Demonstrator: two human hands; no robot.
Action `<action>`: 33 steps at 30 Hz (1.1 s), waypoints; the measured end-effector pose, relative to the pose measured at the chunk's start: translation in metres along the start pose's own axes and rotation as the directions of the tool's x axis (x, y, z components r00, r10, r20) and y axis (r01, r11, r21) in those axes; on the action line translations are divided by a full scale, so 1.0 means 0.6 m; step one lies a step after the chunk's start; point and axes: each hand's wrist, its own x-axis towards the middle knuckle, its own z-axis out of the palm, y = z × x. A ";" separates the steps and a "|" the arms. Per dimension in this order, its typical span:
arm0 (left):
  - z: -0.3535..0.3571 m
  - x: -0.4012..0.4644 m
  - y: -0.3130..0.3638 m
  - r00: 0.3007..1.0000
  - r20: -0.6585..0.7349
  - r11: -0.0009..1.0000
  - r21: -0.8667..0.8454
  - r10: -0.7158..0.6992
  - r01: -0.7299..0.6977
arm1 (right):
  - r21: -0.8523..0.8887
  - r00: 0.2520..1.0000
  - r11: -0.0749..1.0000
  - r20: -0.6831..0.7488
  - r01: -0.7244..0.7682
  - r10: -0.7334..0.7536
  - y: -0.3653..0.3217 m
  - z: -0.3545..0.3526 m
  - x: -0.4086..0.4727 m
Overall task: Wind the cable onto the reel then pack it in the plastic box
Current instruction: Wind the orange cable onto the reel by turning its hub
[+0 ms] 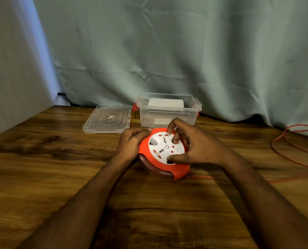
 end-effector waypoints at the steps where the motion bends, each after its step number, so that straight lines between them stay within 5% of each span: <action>1: 0.000 0.000 0.000 1.000 -0.004 1.000 -0.003 0.000 0.000 | -0.032 1.000 0.999 -0.014 0.002 -0.002 -0.003 0.004 0.000; 20: -0.002 0.005 -0.006 0.999 -0.024 0.999 0.036 0.029 -0.028 | -0.185 0.979 0.975 -0.184 -0.126 0.092 -0.029 0.046 0.016; 26: -0.007 0.006 -0.002 0.998 -0.065 1.000 0.020 0.006 -0.005 | -0.274 0.943 0.962 -0.317 0.013 -0.103 -0.030 0.039 0.011; 33: -0.001 0.004 0.004 0.998 -0.063 1.000 -0.012 -0.017 0.016 | -0.198 0.979 0.968 -0.105 0.153 -0.176 -0.008 0.021 0.014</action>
